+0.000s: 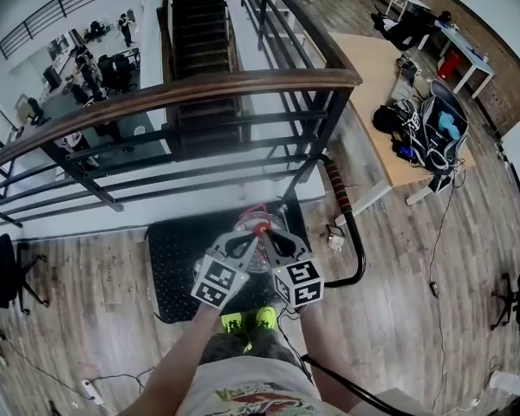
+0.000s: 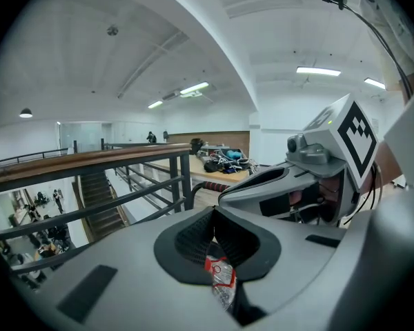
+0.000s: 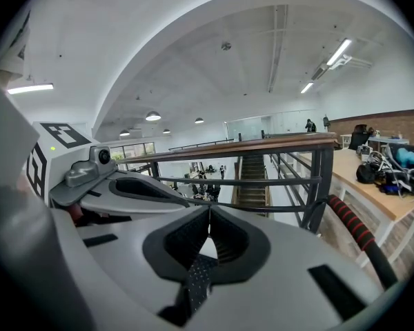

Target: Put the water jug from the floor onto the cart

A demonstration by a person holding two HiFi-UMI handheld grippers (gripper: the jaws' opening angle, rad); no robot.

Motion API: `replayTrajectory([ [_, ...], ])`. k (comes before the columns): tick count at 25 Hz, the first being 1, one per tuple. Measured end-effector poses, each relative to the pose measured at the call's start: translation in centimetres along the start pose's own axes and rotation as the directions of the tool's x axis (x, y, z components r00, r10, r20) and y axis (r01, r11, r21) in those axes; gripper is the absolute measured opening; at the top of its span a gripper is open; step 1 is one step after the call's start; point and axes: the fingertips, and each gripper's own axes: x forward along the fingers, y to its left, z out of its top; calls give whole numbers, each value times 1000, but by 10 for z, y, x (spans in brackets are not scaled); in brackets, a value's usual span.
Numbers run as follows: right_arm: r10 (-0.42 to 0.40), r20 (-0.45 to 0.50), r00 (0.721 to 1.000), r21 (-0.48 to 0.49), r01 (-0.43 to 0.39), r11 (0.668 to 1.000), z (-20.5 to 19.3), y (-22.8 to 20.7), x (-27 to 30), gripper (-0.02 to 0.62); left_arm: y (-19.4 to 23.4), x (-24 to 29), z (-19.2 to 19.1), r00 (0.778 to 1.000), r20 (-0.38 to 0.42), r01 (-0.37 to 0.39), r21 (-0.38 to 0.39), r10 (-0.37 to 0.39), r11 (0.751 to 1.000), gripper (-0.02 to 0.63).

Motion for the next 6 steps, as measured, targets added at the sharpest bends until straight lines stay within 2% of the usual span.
replayTrajectory([
  [6,7,-11,1000,1,-7,1000,-7,-10,-1,21,-2,9,-4,1000,-11,-8,-6,8,1000,12],
])
